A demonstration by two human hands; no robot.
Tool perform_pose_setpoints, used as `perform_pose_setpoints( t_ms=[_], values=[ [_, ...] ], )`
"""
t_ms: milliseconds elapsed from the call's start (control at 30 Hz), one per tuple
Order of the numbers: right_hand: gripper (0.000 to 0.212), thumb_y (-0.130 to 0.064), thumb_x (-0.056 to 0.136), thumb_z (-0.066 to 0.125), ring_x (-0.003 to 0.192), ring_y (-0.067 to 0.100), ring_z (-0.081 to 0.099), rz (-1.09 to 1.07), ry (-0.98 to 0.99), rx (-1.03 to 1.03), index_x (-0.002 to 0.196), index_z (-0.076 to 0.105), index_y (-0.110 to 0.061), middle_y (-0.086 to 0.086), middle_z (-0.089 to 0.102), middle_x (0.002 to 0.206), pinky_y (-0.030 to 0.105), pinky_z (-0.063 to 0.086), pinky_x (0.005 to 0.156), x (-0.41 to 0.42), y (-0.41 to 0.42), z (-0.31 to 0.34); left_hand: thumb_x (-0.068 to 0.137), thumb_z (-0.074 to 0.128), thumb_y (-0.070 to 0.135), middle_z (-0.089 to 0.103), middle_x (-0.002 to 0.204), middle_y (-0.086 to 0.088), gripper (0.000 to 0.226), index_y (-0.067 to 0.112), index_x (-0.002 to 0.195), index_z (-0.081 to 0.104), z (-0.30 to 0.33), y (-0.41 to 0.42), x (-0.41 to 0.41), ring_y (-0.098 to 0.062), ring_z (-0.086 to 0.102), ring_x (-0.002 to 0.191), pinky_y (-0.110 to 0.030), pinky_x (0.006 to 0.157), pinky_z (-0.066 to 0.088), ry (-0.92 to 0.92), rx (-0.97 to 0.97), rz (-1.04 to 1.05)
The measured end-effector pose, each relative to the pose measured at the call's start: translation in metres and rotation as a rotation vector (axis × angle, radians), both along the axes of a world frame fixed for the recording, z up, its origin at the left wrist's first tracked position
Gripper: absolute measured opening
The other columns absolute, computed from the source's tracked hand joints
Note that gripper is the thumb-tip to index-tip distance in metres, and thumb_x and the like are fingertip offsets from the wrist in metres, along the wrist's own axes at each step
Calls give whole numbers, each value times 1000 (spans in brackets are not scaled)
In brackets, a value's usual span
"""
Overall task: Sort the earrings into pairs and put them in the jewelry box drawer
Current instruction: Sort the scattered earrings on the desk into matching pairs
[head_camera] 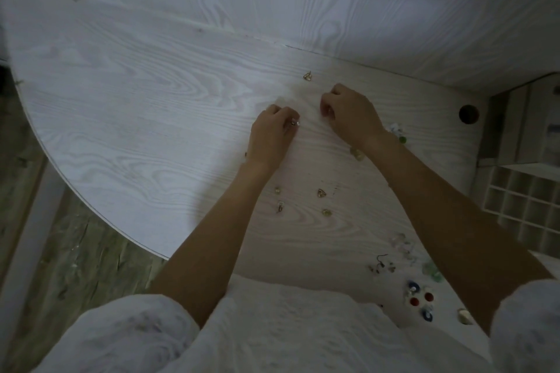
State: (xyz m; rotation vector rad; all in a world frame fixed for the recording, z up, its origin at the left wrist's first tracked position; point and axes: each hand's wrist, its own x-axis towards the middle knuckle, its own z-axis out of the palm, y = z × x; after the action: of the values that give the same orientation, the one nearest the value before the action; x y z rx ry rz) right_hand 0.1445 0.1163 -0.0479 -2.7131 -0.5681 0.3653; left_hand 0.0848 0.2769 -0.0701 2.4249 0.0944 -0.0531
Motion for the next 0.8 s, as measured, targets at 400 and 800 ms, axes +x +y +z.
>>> perform_pose_setpoints(
  t_ms=[400, 800],
  values=[
    [23, 3, 81, 53, 93, 30, 52, -136, 76, 67, 102, 60, -2, 17, 54, 106, 27, 35, 72, -11, -1, -3, 83, 63, 15, 62, 89, -5, 12, 11, 94, 60, 8, -24, 1, -17, 58, 80, -30, 77, 45, 88, -45, 109],
    [33, 0, 76, 60, 96, 30, 52, -304, 184, 111, 109, 59, -3, 19, 54, 107, 24, 32, 73, -53, -2, 4, 71, 60, -10, 69, 99, -10, 42, 6, 111, 62, 4, -53, -16, -20, 64, 91, -35, 83, 54, 122, -302, 114]
  ],
)
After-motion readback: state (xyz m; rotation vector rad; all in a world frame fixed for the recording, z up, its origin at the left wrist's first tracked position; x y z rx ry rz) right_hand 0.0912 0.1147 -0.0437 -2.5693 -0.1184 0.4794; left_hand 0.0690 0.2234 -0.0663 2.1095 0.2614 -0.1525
